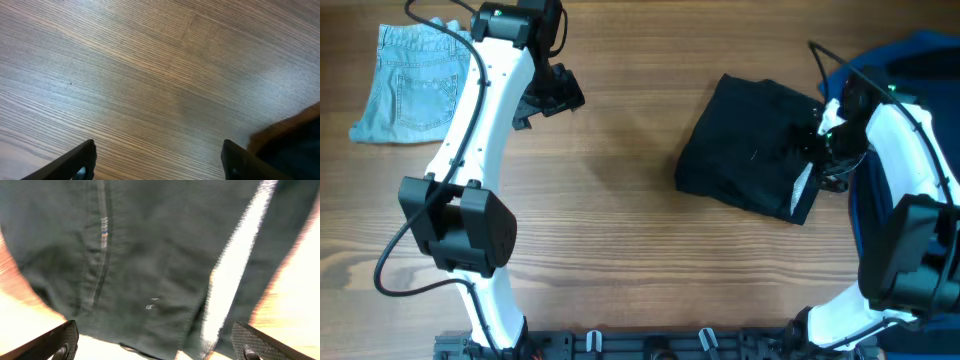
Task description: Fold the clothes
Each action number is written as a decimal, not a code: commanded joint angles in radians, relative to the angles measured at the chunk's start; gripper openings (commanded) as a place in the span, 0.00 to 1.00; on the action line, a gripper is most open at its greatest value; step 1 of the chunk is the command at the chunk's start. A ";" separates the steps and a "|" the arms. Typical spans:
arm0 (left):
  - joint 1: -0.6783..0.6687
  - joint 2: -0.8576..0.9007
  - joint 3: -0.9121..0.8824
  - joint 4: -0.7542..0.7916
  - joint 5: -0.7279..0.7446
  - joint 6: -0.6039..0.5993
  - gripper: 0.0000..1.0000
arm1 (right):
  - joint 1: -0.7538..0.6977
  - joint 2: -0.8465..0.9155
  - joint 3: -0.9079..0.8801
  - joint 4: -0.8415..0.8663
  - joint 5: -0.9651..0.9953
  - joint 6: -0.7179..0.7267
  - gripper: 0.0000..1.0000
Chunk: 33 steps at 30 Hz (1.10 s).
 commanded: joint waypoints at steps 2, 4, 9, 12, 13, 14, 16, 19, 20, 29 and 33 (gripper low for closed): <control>-0.002 -0.031 0.012 -0.016 -0.018 0.035 0.80 | 0.006 -0.014 -0.140 0.117 -0.198 -0.004 0.99; -0.002 -0.031 0.012 -0.014 -0.021 0.035 0.80 | 0.006 -0.014 -0.142 0.120 -0.201 0.012 0.99; -0.002 -0.031 0.012 -0.014 -0.021 0.035 0.81 | 0.006 -0.014 -0.142 0.093 -0.204 0.033 1.00; -0.002 -0.031 0.012 -0.015 -0.021 0.035 0.82 | -0.001 -0.016 -0.131 0.089 -0.137 0.073 0.99; -0.002 -0.031 0.012 -0.015 -0.021 0.035 0.83 | -0.004 -0.021 -0.121 0.089 -0.111 0.078 0.99; -0.002 -0.031 0.012 -0.015 -0.022 0.035 0.83 | -0.009 -0.027 -0.109 0.089 -0.106 0.085 0.99; -0.002 -0.031 0.012 -0.014 -0.021 0.035 0.84 | -0.011 -0.041 -0.097 0.066 -0.113 0.087 1.00; -0.002 -0.031 0.012 -0.014 -0.021 0.035 0.84 | -0.011 -0.074 -0.097 0.029 -0.098 0.086 1.00; -0.002 -0.031 0.012 -0.014 -0.021 0.035 0.84 | -0.011 -0.090 -0.097 0.019 -0.103 0.086 0.99; -0.002 -0.031 0.012 -0.015 -0.021 0.035 0.84 | -0.008 -0.098 -0.160 0.058 -0.148 0.063 1.00; -0.002 -0.031 0.012 -0.015 -0.021 0.035 0.85 | -0.008 -0.098 -0.213 0.118 -0.208 0.069 1.00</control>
